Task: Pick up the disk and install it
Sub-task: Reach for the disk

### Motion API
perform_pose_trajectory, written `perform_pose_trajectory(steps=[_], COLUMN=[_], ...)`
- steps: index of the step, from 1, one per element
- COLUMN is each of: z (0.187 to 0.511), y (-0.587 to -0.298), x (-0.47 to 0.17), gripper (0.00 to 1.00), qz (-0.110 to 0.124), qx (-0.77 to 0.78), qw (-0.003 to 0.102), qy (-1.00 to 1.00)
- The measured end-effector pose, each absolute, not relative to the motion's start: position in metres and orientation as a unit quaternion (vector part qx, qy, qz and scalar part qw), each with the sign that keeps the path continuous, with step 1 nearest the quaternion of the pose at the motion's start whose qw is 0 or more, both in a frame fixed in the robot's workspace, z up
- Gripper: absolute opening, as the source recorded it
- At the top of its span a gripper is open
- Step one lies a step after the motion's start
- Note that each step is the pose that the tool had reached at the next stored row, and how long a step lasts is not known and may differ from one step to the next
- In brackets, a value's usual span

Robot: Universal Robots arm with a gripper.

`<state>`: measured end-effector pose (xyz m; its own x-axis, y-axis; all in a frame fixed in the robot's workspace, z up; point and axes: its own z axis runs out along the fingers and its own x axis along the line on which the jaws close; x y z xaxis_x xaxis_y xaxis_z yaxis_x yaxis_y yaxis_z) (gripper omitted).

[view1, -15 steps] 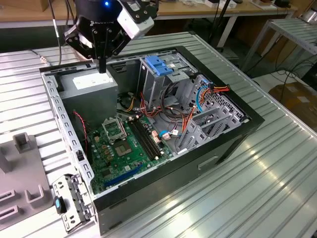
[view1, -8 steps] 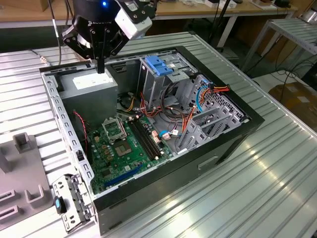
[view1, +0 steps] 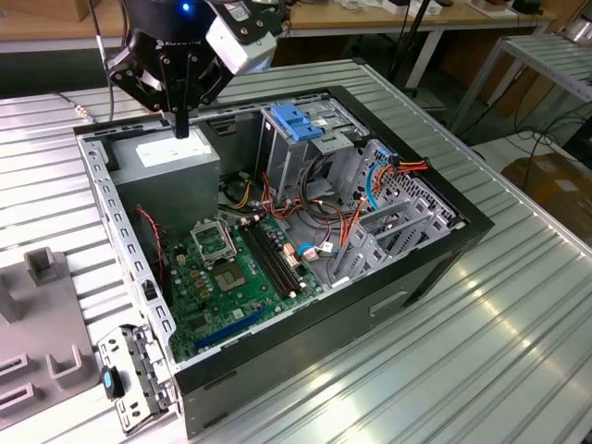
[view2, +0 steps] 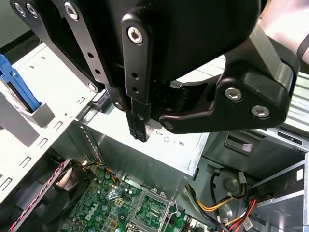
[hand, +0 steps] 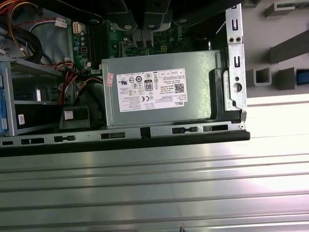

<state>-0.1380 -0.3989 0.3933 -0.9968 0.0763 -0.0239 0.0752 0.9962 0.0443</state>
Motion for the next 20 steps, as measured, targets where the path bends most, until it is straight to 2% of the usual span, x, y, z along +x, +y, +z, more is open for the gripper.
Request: perform_pose_trajectory(steps=[20], z=[0.393], y=[-0.398], x=[-0.158], gripper=[0.11], qz=[0.022], qx=[0.038], qw=[0.013], qy=[0.999])
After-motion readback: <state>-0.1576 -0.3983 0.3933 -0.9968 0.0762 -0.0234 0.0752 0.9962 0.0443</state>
